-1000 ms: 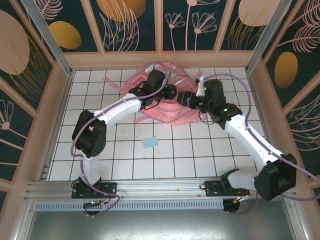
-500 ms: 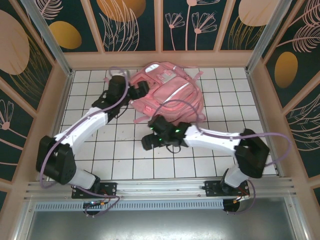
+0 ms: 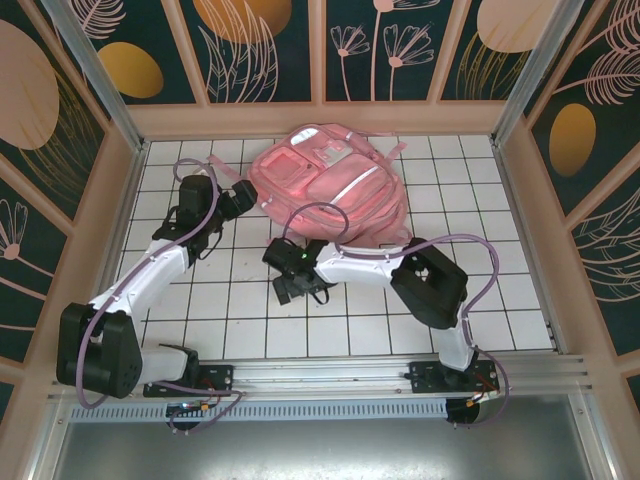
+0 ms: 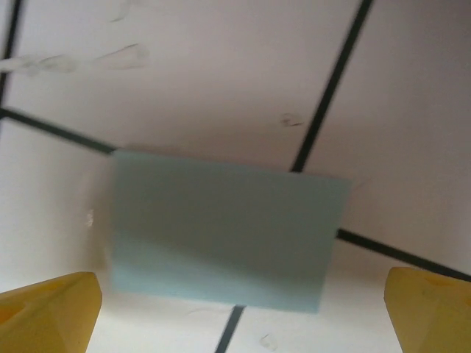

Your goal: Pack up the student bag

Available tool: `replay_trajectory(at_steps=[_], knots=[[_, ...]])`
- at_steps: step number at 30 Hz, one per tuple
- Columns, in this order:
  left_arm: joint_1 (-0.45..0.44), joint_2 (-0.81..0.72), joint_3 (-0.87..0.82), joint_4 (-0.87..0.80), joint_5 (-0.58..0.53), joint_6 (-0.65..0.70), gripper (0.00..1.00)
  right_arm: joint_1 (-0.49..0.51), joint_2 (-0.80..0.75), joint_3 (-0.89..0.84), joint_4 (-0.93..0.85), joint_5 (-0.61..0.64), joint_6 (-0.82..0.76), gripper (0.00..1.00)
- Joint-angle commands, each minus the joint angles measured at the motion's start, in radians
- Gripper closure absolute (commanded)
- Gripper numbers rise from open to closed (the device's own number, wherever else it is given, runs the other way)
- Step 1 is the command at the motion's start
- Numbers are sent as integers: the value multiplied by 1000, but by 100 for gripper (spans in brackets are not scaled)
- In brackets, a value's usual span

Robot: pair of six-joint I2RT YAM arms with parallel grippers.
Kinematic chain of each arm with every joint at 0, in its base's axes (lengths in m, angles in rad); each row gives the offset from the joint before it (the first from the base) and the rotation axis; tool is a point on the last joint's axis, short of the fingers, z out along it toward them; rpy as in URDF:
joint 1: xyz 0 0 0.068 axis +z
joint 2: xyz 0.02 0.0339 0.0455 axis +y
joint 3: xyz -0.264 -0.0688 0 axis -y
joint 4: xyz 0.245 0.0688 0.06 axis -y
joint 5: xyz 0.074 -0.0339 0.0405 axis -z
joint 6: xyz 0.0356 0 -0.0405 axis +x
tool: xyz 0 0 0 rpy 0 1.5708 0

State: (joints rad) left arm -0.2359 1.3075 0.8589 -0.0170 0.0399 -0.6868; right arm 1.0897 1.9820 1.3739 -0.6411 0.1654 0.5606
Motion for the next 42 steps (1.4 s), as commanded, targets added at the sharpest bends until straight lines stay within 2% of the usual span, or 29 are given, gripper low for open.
replay_trajectory(at_steps=[1, 19, 33, 42], knots=[[14, -24, -6, 38, 21, -9, 2, -10, 21, 35, -27, 23, 56, 1], [23, 3, 0, 69, 60, -19, 1, -4, 90, 66, 17, -37, 64, 9], [24, 9, 3, 83, 73, -28, 1, 5, 53, 166, -51, -43, 46, 6], [25, 11, 2, 82, 75, -26, 1, 9, 103, 167, -99, 40, 88, 4]])
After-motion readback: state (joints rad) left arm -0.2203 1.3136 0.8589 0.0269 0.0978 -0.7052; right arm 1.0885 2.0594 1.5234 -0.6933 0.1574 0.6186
